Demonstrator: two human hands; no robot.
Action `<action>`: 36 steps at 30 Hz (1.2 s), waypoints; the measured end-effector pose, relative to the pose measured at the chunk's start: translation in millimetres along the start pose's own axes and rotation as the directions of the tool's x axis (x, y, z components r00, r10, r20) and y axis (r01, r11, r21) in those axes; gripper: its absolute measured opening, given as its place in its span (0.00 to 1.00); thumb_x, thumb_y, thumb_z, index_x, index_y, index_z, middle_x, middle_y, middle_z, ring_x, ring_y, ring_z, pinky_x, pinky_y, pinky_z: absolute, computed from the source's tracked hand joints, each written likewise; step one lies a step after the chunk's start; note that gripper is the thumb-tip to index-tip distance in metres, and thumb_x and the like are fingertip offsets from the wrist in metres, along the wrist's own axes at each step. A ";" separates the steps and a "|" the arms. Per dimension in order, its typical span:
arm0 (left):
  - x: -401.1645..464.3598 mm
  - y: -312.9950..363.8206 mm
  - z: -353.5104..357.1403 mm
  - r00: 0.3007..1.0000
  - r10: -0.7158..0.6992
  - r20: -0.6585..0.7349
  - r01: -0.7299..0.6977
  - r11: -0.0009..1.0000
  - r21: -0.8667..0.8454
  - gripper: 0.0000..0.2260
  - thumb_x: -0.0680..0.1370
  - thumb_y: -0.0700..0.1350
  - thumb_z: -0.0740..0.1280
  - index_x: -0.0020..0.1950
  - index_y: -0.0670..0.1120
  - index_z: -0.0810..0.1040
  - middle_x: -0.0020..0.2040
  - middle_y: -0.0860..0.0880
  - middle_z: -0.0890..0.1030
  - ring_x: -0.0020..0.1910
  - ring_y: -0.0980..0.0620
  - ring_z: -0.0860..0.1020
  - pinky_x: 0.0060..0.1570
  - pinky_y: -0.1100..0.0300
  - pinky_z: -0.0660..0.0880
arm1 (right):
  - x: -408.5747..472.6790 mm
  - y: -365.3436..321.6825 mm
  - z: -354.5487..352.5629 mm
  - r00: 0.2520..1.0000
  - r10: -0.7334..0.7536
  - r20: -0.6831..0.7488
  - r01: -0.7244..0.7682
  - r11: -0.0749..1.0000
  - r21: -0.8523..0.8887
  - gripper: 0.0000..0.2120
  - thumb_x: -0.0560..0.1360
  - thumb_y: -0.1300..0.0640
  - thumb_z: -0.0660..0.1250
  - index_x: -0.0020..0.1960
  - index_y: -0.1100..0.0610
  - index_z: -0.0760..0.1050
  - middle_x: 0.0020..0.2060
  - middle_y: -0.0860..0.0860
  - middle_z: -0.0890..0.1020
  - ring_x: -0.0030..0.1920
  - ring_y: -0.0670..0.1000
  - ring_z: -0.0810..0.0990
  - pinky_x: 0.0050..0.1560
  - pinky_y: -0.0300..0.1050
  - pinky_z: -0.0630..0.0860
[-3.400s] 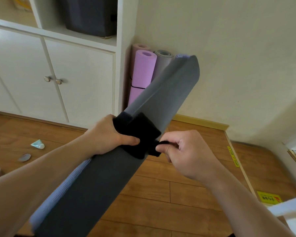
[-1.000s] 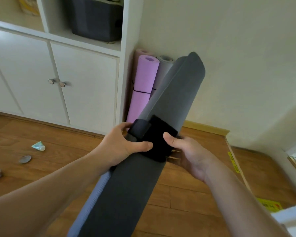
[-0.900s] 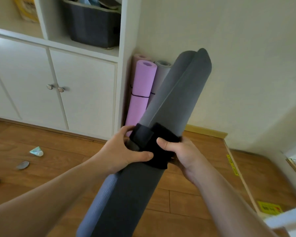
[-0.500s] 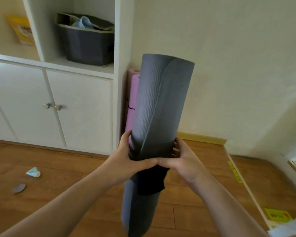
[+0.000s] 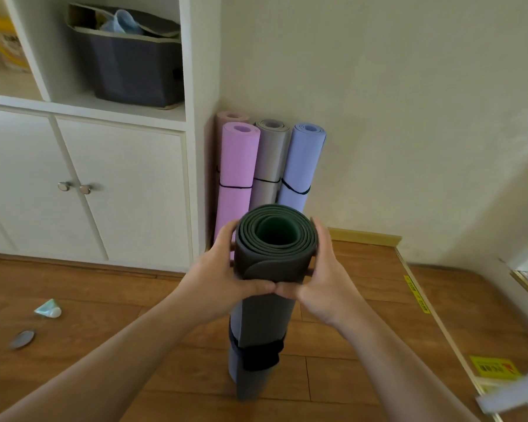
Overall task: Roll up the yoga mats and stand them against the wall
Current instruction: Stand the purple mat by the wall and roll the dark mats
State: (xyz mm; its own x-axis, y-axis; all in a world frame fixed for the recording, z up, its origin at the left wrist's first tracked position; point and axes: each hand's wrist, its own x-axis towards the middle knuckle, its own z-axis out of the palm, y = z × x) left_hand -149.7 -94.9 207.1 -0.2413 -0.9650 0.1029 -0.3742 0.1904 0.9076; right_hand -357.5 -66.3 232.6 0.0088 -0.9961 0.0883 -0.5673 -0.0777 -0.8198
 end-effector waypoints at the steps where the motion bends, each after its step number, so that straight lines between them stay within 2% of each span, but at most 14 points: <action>1: 0.6 1.9 1.8 1.000 0.019 0.008 -0.019 1.000 0.023 0.55 0.66 0.54 0.85 0.81 0.68 0.52 0.65 0.68 0.77 0.66 0.61 0.77 0.66 0.51 0.78 | -1.4 -0.4 -1.5 1.000 -0.023 0.000 0.023 0.999 -0.043 0.65 0.67 0.57 0.86 0.84 0.37 0.42 0.65 0.29 0.73 0.70 0.38 0.71 0.71 0.43 0.71; 2: 1.6 4.4 3.6 0.999 0.046 0.016 -0.047 0.997 0.062 0.57 0.67 0.55 0.84 0.82 0.69 0.46 0.67 0.69 0.75 0.68 0.60 0.76 0.68 0.51 0.77 | -2.2 -0.9 -2.6 0.998 -0.064 -0.003 0.063 0.993 -0.096 0.65 0.69 0.57 0.85 0.84 0.35 0.38 0.69 0.32 0.72 0.72 0.40 0.70 0.70 0.43 0.70; 5: 5.5 12.3 8.1 0.993 0.117 0.032 -0.121 0.969 0.214 0.58 0.71 0.60 0.80 0.83 0.65 0.38 0.76 0.63 0.69 0.74 0.59 0.69 0.72 0.55 0.70 | -0.4 -3.7 -5.0 0.991 -0.134 0.019 0.134 0.950 -0.282 0.56 0.74 0.54 0.80 0.84 0.34 0.42 0.78 0.41 0.66 0.77 0.47 0.67 0.68 0.44 0.70; 8: 11.8 17.6 9.9 0.989 0.144 0.033 -0.147 0.934 0.327 0.56 0.72 0.63 0.78 0.84 0.62 0.39 0.78 0.58 0.66 0.74 0.56 0.69 0.71 0.51 0.73 | 5.5 -3.4 -12.0 0.993 -0.109 0.051 0.120 0.917 -0.381 0.55 0.74 0.49 0.78 0.84 0.37 0.41 0.80 0.43 0.64 0.77 0.52 0.68 0.70 0.51 0.74; 11: 17.6 16.4 9.3 0.988 0.152 0.039 -0.157 0.940 0.303 0.53 0.70 0.61 0.80 0.82 0.66 0.45 0.71 0.61 0.74 0.68 0.56 0.75 0.67 0.49 0.77 | 7.4 -1.5 -15.6 0.993 -0.097 0.060 0.111 0.946 -0.306 0.55 0.73 0.51 0.79 0.85 0.37 0.43 0.80 0.42 0.65 0.78 0.49 0.67 0.73 0.49 0.72; 13: 17.5 11.8 10.7 0.990 0.132 0.038 -0.138 0.967 0.213 0.53 0.70 0.57 0.82 0.81 0.68 0.47 0.66 0.67 0.75 0.65 0.60 0.76 0.67 0.54 0.76 | 5.9 4.7 -14.7 0.994 -0.107 0.025 0.110 0.970 -0.217 0.56 0.71 0.53 0.82 0.83 0.34 0.46 0.78 0.40 0.68 0.76 0.47 0.69 0.72 0.50 0.74; 16: 18.1 5.8 14.4 0.993 0.116 0.029 -0.120 0.975 0.189 0.54 0.70 0.50 0.83 0.82 0.68 0.48 0.62 0.73 0.74 0.61 0.64 0.77 0.64 0.60 0.75 | 4.5 15.0 -10.6 0.992 -0.118 -0.040 0.107 0.970 -0.218 0.51 0.70 0.56 0.83 0.80 0.32 0.56 0.72 0.39 0.73 0.72 0.46 0.73 0.69 0.50 0.76; 18: 23.6 7.5 13.3 0.992 0.121 0.021 -0.122 0.976 0.179 0.54 0.70 0.46 0.83 0.82 0.67 0.50 0.63 0.70 0.76 0.62 0.63 0.77 0.65 0.57 0.77 | 6.0 18.9 -6.7 0.984 -0.148 -0.104 0.117 0.959 -0.260 0.43 0.69 0.58 0.84 0.74 0.35 0.65 0.66 0.38 0.77 0.67 0.46 0.75 0.61 0.44 0.77; 20: 33.7 11.9 10.3 0.990 0.138 0.024 -0.141 0.974 0.179 0.52 0.70 0.45 0.83 0.82 0.66 0.53 0.64 0.66 0.78 0.63 0.59 0.78 0.67 0.50 0.78 | 12.7 18.7 -5.1 0.975 -0.173 -0.143 0.131 0.956 -0.261 0.38 0.70 0.59 0.83 0.69 0.36 0.68 0.61 0.37 0.78 0.62 0.46 0.77 0.55 0.39 0.74; 24: 79.9 19.1 5.6 0.979 0.199 0.036 -0.202 0.965 0.168 0.50 0.70 0.45 0.82 0.80 0.67 0.55 0.65 0.63 0.79 0.64 0.55 0.79 0.66 0.47 0.78 | 54.7 17.1 -17.3 0.972 -0.173 -0.158 0.140 0.969 -0.201 0.35 0.69 0.61 0.83 0.63 0.35 0.68 0.57 0.38 0.79 0.57 0.45 0.78 0.55 0.45 0.76; 28: 154.4 23.4 3.4 0.975 0.224 0.007 -0.222 0.960 0.171 0.50 0.70 0.45 0.83 0.81 0.63 0.54 0.64 0.60 0.78 0.63 0.54 0.79 0.64 0.51 0.79 | 127.2 18.4 -31.1 0.961 -0.209 -0.182 0.178 0.969 -0.173 0.35 0.69 0.64 0.83 0.63 0.38 0.70 0.58 0.42 0.80 0.58 0.47 0.79 0.58 0.48 0.78; 30: 197.6 18.6 0.6 0.976 0.218 -0.019 -0.212 0.962 0.170 0.51 0.70 0.47 0.83 0.82 0.61 0.54 0.65 0.58 0.77 0.64 0.52 0.78 0.63 0.53 0.78 | 170.1 24.9 -34.7 0.953 -0.225 -0.202 0.192 0.966 -0.170 0.35 0.68 0.64 0.83 0.63 0.38 0.71 0.58 0.42 0.80 0.58 0.48 0.79 0.56 0.45 0.78; 34: 280.7 -5.7 -1.7 0.977 0.207 -0.047 -0.200 0.971 0.128 0.50 0.69 0.48 0.84 0.82 0.59 0.57 0.64 0.57 0.77 0.64 0.49 0.79 0.58 0.43 0.82 | 263.4 51.3 -30.7 0.942 -0.262 -0.212 0.226 0.957 -0.181 0.35 0.67 0.64 0.83 0.65 0.41 0.72 0.58 0.44 0.80 0.56 0.47 0.79 0.53 0.43 0.77; 36: 307.4 -13.6 -0.3 0.972 0.230 -0.054 -0.223 0.968 0.112 0.48 0.67 0.50 0.83 0.80 0.57 0.60 0.65 0.57 0.78 0.66 0.50 0.78 0.60 0.42 0.81 | 297.5 61.7 -30.3 0.936 -0.283 -0.209 0.249 0.953 -0.175 0.35 0.66 0.65 0.83 0.66 0.44 0.72 0.58 0.45 0.79 0.56 0.48 0.79 0.52 0.41 0.79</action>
State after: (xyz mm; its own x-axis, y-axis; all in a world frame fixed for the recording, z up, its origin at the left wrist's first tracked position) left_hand -218.5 -394.2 226.6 -0.2719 -0.9037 0.3307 -0.4091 0.4196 0.8103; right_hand -414.9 -366.1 225.4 -0.0034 -0.9013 0.4332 -0.6825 -0.3145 -0.6597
